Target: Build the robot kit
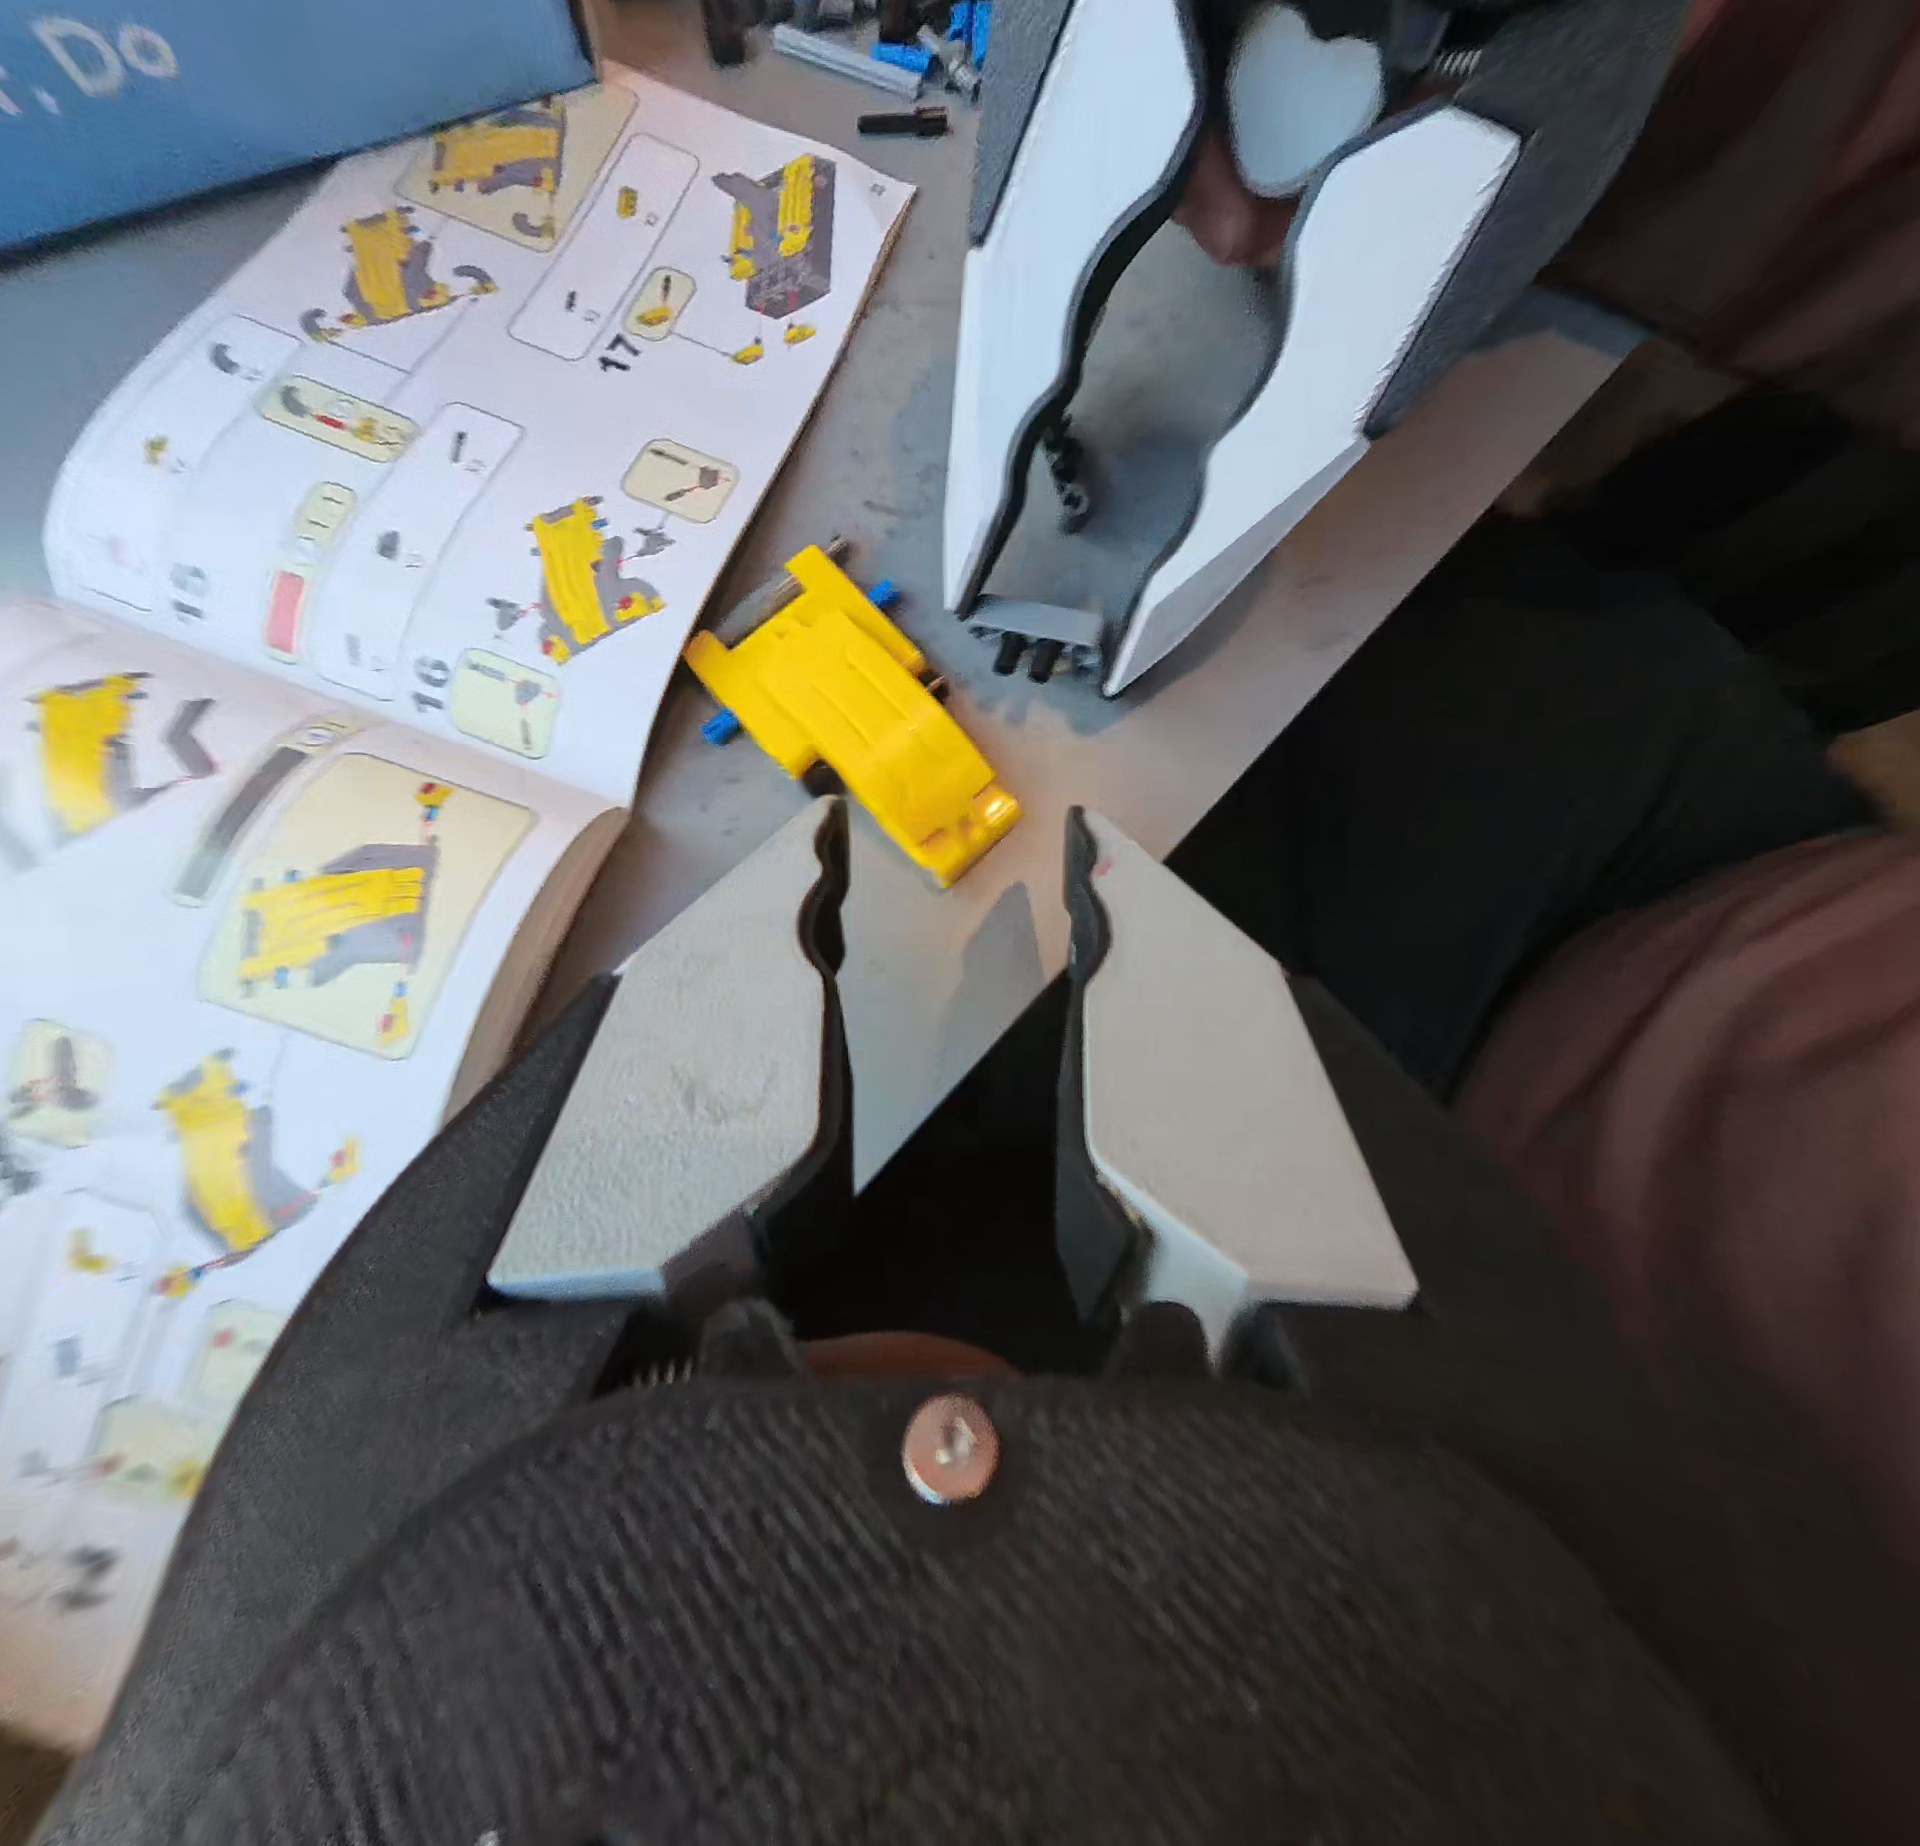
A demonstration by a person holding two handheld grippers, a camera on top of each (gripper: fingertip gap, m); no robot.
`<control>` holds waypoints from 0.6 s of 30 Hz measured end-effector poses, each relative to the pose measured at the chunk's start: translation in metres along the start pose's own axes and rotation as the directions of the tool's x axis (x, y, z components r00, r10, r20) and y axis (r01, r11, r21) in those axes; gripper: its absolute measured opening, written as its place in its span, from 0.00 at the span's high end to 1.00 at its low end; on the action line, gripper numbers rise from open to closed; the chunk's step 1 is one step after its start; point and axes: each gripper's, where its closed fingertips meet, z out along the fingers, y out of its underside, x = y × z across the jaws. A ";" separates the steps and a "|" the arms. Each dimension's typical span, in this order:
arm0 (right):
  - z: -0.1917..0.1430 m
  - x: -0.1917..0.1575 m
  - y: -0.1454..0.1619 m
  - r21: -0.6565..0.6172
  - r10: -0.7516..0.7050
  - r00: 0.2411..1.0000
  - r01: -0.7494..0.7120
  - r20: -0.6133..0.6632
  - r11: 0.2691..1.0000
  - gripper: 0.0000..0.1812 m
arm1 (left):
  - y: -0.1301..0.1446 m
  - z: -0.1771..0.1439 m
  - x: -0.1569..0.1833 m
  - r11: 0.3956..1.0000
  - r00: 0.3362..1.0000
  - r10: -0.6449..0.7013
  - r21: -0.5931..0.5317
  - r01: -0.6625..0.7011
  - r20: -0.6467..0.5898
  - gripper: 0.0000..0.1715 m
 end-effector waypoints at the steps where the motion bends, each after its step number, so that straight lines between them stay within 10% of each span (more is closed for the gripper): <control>1: 0.001 0.001 0.001 -0.007 -0.002 1.000 0.001 -0.012 1.000 0.82 | 0.005 0.001 -0.006 0.999 0.999 0.037 -0.041 -0.036 0.031 0.77; 14: 0.006 0.001 0.001 -0.040 -0.096 0.989 0.092 -0.114 0.995 0.82 | 0.009 0.015 0.011 0.982 0.983 0.178 -0.061 -0.181 -0.045 0.83; 18: 0.007 0.000 0.000 -0.041 -0.106 0.989 0.102 -0.105 0.994 0.82 | -0.006 0.007 -0.006 0.968 0.968 0.249 -0.040 -0.248 0.015 0.66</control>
